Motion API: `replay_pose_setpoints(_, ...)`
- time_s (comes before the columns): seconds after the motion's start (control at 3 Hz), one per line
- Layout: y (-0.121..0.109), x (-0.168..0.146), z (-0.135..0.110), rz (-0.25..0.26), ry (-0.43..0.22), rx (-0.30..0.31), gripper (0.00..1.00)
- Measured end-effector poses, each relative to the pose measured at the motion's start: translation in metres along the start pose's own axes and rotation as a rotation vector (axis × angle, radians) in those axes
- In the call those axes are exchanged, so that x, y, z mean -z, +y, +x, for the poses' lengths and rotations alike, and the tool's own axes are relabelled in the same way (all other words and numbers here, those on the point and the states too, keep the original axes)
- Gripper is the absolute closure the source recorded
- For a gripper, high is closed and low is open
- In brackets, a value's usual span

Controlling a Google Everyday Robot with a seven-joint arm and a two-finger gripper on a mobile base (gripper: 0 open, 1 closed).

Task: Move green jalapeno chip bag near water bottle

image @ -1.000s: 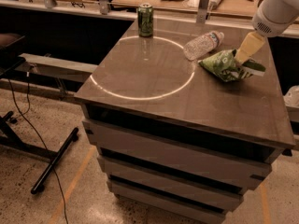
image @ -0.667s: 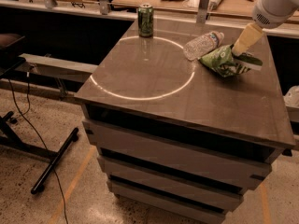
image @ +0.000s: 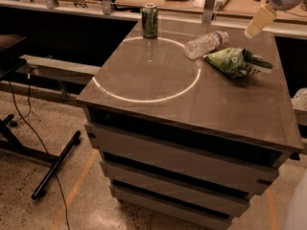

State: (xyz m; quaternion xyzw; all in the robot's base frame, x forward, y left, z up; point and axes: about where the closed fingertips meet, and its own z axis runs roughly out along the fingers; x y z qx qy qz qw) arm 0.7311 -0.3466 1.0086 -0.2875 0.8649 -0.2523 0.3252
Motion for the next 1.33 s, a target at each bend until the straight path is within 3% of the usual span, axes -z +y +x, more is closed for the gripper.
replay_pose_setpoints(0.33, -0.04, 0.018, 0.02, 0.041, 0.0, -0.047, 0.0)
replay_pose_setpoints(0.67, -0.061, 0.031, 0.04, 0.051, -0.005, -0.072, 0.0)
replay_pose_setpoints(1.0, -0.077, 0.054, 0.073, 0.009, -0.072, -0.106, 0.0)
replay_pose_setpoints(1.33, -0.077, 0.053, 0.071, 0.01, -0.07, -0.103, 0.0)
